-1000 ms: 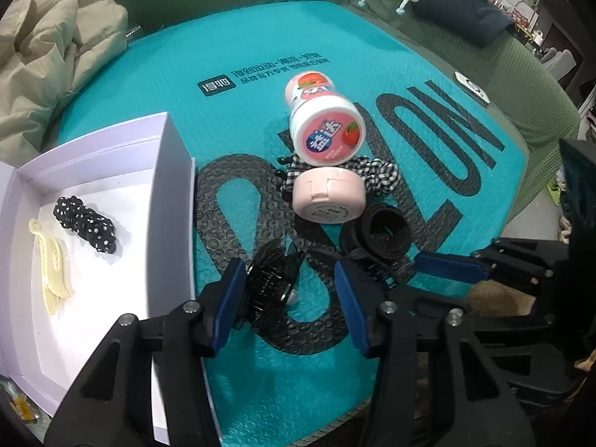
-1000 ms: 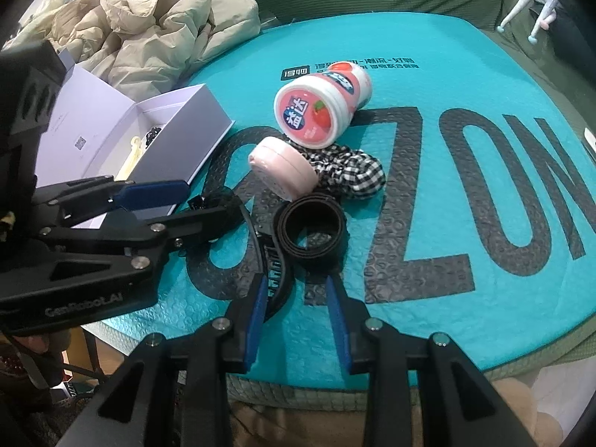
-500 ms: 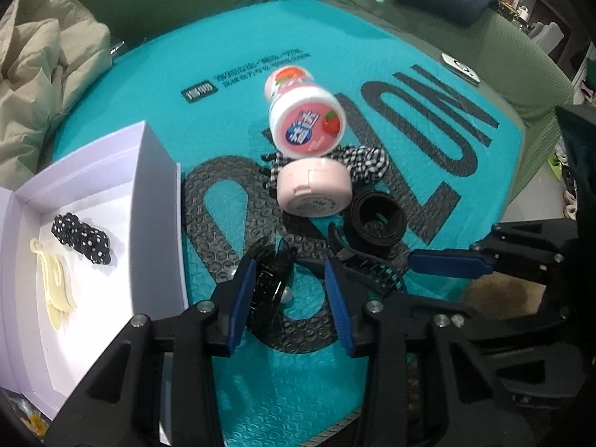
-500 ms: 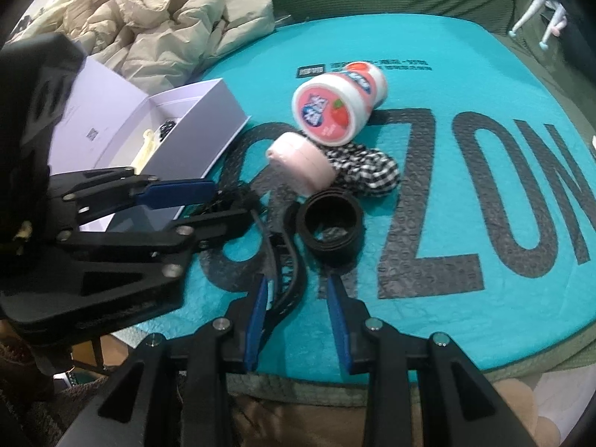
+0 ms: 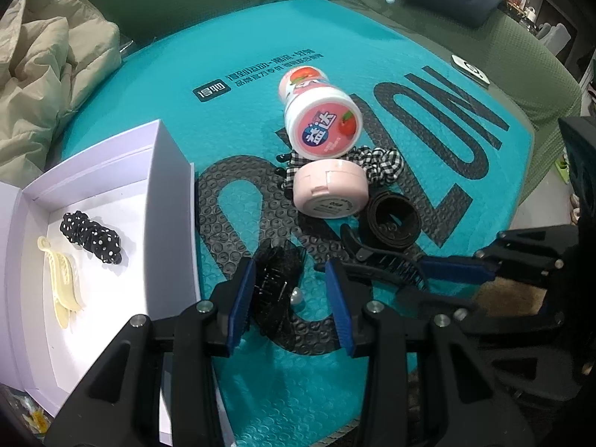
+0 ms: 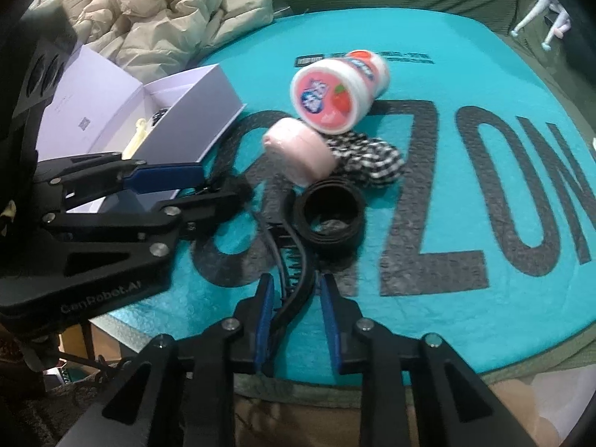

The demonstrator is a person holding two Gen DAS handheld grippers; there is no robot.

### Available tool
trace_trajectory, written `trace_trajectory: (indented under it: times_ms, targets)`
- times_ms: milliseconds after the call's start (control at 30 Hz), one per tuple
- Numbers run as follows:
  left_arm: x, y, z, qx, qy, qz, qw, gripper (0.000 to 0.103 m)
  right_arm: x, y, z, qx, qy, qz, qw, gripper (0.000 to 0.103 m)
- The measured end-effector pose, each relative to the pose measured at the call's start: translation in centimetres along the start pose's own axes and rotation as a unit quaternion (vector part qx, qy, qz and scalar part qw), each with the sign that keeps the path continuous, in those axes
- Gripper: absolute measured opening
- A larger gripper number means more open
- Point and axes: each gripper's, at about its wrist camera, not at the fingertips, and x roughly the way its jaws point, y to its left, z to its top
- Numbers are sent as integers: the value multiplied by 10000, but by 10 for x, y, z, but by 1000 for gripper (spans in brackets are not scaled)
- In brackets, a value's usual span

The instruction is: Organize objects

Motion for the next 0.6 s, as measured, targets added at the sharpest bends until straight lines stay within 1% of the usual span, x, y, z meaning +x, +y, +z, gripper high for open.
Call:
trace_trajectory:
  times_ms: [100,233,333,467,600]
  targets:
    - [5,-8,0,182,61,196,9996,38,-3,-8,-1,124,-23,-56,9999,24]
    - [7,-8,1,131,29,121,9998,41,-6,-16,-1,198,-59,-120,9997,24]
    - [8,-5,2,-55,33,-123,9999,41,-9,-22,-2,259,-85,-147,9995,23]
    - [7,-7,3,-76,69,-290,9995,41,-14,-33,-4,356,-134,-216,9990,21]
    - [5,-9,3,-114,119,-595,9981,41,-17,-43,-6,450,-167,-274,9985,20]
